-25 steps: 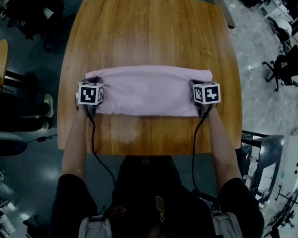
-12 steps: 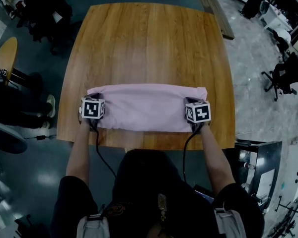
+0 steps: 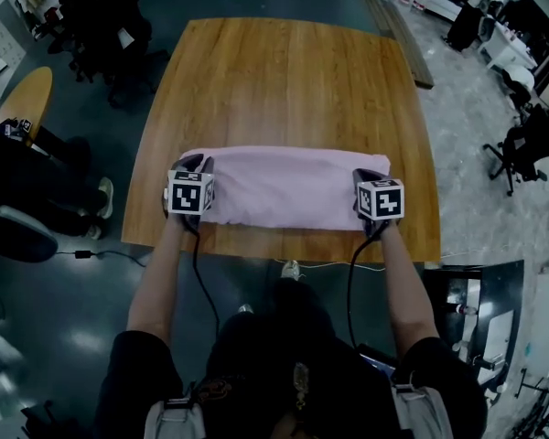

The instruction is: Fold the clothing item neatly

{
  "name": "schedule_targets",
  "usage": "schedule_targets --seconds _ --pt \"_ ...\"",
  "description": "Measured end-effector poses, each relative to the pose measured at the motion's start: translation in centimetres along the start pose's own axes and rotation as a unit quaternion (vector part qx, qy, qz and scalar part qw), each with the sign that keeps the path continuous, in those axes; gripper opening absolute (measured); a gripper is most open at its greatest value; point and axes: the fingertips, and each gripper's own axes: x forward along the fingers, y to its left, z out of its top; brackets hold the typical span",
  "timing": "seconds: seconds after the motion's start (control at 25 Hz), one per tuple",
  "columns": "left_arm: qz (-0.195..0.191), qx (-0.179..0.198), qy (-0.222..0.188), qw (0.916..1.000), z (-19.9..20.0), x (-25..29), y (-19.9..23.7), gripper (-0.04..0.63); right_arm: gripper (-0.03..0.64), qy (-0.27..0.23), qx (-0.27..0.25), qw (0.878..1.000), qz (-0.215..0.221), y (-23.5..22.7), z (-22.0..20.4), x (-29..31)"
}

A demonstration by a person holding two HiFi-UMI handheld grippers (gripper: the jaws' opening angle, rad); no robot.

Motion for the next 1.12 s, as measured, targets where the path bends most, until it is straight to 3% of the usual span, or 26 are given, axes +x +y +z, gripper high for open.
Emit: schedule_targets --seconds 0.16,0.4,0.52,0.76,0.96,1.12 --pt "-0.028 0.010 -0.068 0.9972 2.6 -5.3 -1.8 0.009 0.003 -0.067 0.008 0.998 -0.007 4.5 1.9 -5.5" --pt "-0.113 0.034 -0.146 0.9823 3.5 -14.4 -7.4 0.009 0.003 -0.152 -0.006 0.988 0.004 14.0 2.5 -14.7" --pt "-0.157 0.034 -0.159 0.9742 3.5 -17.4 -10.9 0.008 0.002 -0.181 -0.006 0.983 0.015 17.0 2.7 -17.9" --pt "-0.241 -0.006 -0.162 0.9569 1.9 -22.0 -17.2 0.008 0.002 -0.221 -0.002 0.974 0.041 21.2 2.2 -22.3" --pt "-0.253 -0.005 -0.179 0.9508 1.6 -25.3 -21.4 0.008 0.002 -0.251 -0.001 0.965 0.074 22.9 1.1 -25.8" --pt "-0.242 -0.021 -0.187 0.9518 1.8 -27.8 -23.8 0.008 0.002 -0.260 -0.001 0.961 0.094 22.9 -0.3 -28.2"
